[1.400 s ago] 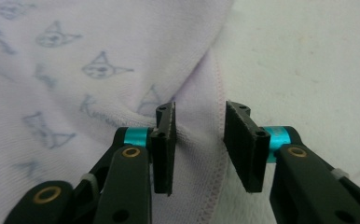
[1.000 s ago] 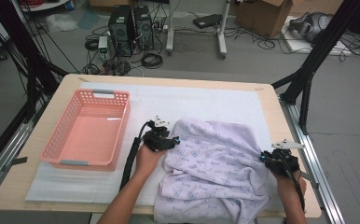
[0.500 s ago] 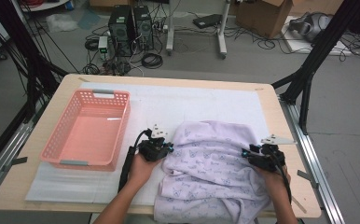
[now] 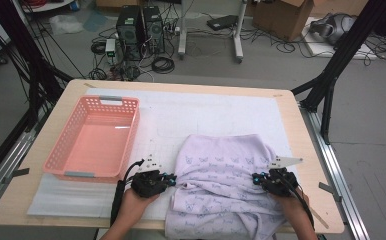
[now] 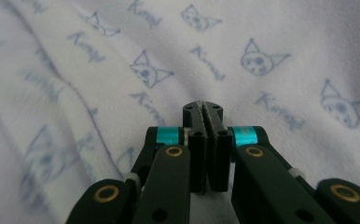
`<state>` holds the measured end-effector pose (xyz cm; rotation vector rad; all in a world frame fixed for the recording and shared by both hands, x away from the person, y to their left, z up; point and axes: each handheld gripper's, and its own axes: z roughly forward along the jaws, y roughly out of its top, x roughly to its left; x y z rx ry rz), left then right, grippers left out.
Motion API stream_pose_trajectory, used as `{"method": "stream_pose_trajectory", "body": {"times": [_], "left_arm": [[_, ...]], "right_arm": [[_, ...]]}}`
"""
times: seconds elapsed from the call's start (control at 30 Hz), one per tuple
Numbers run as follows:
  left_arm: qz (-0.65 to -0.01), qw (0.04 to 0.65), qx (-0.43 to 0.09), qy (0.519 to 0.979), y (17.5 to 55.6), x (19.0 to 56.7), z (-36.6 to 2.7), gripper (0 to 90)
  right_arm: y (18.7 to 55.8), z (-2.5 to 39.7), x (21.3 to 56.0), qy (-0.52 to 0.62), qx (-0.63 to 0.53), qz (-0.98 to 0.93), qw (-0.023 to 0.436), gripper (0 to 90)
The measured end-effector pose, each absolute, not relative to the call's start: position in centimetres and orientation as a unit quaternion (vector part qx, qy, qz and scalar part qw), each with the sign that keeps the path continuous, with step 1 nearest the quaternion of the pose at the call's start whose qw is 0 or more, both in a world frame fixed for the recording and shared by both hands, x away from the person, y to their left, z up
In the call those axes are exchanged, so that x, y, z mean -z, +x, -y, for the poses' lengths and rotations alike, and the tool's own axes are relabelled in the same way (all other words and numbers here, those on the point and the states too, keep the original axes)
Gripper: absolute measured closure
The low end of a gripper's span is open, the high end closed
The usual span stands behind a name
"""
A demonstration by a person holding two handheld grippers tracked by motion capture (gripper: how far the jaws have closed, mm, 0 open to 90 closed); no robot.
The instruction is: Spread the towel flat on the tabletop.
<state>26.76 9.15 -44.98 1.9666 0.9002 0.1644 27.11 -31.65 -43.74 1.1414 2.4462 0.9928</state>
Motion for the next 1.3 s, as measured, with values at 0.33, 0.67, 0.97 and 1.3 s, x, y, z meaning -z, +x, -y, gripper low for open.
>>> {"method": "stream_pose_trajectory", "body": {"times": [0.33, 0.67, 0.97, 1.3], "left_arm": [[-0.386, 0.486, -0.088, 0.779, 30.3, 43.5, -8.1, 48.9], [-0.416, 0.473, -0.119, 0.768, 36.9, 42.7, -6.0, 59.2], [-0.41, 0.431, -0.104, 0.797, 38.0, 44.9, -2.3, 49.8], [-0.371, 0.387, -0.174, 0.826, 37.2, 44.2, -0.6, 85.0]], "right_arm": [[24.1, 34.1, 42.8, 0.412, -0.339, -0.832, 0.156, 79.0], [23.9, 34.9, 42.1, 0.418, -0.377, -0.807, 0.18, 70.6], [24.1, 34.7, 42.1, 0.415, -0.384, -0.806, 0.177, 69.1], [24.2, 34.6, 42.1, 0.416, -0.388, -0.804, 0.176, 69.0]]}}
